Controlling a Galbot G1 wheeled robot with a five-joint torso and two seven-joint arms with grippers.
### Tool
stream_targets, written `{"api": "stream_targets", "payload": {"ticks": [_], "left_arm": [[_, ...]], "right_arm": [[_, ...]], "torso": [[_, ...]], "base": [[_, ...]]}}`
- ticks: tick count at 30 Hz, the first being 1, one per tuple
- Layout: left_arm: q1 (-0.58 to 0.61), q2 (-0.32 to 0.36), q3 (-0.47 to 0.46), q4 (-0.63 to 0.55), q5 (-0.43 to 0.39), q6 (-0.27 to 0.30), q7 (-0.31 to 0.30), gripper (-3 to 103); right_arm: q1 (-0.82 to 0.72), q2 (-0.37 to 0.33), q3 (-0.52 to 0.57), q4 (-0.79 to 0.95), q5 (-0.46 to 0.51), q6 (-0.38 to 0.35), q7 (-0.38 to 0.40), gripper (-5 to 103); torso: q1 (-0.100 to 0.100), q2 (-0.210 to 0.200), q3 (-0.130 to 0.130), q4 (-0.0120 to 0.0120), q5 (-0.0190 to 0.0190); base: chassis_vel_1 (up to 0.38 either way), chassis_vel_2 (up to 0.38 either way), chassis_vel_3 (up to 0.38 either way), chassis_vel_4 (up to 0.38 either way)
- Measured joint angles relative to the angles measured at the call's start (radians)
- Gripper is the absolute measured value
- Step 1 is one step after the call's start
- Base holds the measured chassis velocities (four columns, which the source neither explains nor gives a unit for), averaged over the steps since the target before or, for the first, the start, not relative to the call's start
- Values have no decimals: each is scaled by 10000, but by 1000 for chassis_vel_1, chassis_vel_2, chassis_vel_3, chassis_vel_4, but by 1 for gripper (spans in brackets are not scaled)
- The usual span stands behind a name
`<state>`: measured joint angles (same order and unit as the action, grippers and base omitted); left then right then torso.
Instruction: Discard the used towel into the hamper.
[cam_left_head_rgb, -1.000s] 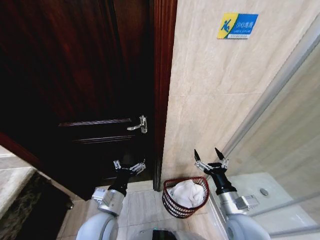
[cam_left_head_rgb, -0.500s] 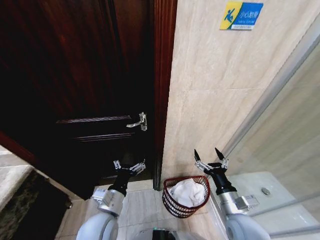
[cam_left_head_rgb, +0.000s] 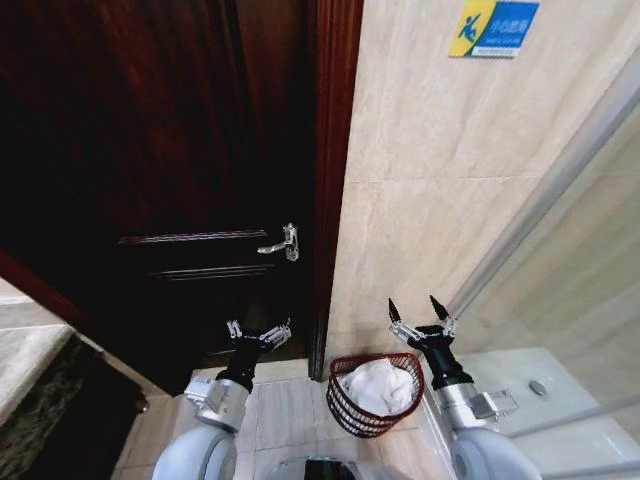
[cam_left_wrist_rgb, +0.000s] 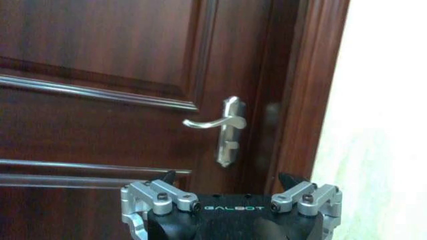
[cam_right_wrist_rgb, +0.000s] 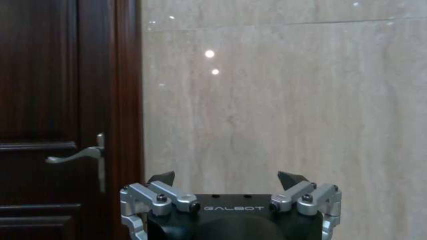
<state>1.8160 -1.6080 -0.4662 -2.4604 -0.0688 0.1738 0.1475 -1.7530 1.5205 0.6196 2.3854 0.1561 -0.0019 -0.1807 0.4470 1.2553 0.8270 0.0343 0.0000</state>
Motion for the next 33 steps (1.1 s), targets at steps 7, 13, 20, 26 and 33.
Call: {"api": "stream_targets", "payload": {"ticks": [7, 13, 20, 26, 33], "left_arm": [[0, 0, 0, 0, 0, 0, 0, 100], [0, 0, 0, 0, 0, 0, 0, 100], [0, 0, 0, 0, 0, 0, 0, 100], [0, 0, 0, 0, 0, 0, 0, 100], [0, 0, 0, 0, 0, 0, 0, 100]], "right_arm": [[0, 0, 0, 0, 0, 0, 0, 100], [2, 0, 0, 0, 0, 0, 0, 100], [1, 0, 0, 0, 0, 0, 0, 100], [1, 0, 0, 0, 0, 0, 0, 100], [2, 0, 0, 0, 0, 0, 0, 100]], "torso": [[9, 17, 10, 1, -1], [12, 28, 15, 3, -1], [18, 38, 21, 0, 0], [20, 44, 23, 0, 0], [23, 48, 26, 0, -1]], "base": [[69, 74, 80, 79], [50, 42, 54, 52], [0, 0, 0, 0], [0, 0, 0, 0], [0, 0, 0, 0]]}}
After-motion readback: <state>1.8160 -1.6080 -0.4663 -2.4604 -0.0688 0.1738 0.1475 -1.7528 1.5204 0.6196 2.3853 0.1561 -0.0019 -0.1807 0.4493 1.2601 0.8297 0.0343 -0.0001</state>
